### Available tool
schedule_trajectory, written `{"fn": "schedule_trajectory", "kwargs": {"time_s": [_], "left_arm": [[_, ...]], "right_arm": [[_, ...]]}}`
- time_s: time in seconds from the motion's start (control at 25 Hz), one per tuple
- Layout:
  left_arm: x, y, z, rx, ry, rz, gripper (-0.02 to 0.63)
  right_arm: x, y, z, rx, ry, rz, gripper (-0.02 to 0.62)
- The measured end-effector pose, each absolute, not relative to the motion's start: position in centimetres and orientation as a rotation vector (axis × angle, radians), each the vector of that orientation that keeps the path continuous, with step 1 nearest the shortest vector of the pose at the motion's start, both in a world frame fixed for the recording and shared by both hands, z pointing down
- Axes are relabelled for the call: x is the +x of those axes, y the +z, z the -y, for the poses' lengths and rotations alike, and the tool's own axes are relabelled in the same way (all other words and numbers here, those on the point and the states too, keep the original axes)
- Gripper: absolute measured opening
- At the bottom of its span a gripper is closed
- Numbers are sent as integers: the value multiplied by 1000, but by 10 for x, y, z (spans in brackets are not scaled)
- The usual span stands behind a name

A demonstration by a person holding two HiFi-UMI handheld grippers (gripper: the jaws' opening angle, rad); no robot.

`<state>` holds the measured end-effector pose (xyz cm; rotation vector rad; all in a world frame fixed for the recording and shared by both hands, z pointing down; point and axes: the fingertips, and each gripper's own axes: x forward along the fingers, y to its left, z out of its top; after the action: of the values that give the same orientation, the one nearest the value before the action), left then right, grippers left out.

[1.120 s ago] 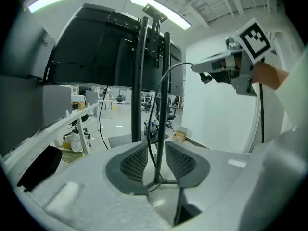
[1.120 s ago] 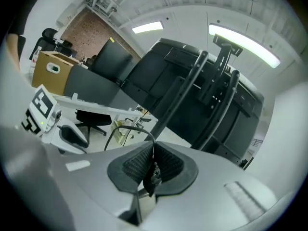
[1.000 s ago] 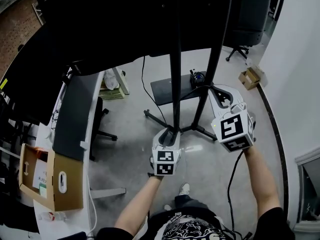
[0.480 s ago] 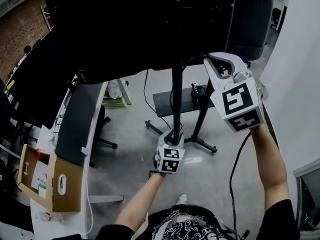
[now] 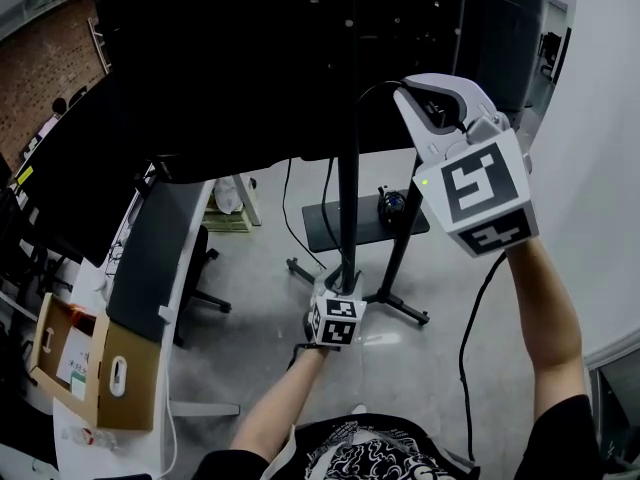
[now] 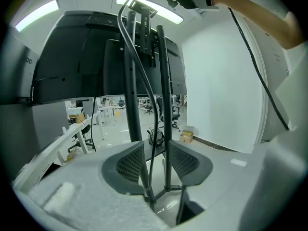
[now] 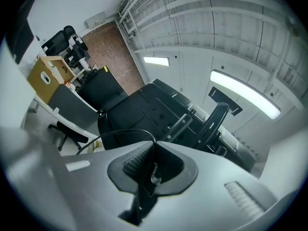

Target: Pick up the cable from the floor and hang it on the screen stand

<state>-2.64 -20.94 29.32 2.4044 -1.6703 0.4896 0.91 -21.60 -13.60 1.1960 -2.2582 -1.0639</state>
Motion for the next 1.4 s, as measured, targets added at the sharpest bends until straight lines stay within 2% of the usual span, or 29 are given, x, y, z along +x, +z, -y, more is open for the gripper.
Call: {"fn": "schedule_trajectory", "kwargs": {"time_s": [0.24,0.28,0.32,0.76,1.4], "left_arm": [[-28,292,207,2428,476,1674,152],[-29,293,208,2434,486,1673,42],[-29,294,210,2444,497,1664,17],[-44,264,233,2452,477,1691,14],[-105,80,289,2584,222,1840,14]], "right_arm": [[18,-154,219,1219,-1102,2256,25],[18,-156,219,1222,-1108,2256,25],[19,-157,220,1224,-1114,2255,25],[46,-161,243,1297,-1094,2232,25],[100,-173,295,1508,-1017,2250,21]]}}
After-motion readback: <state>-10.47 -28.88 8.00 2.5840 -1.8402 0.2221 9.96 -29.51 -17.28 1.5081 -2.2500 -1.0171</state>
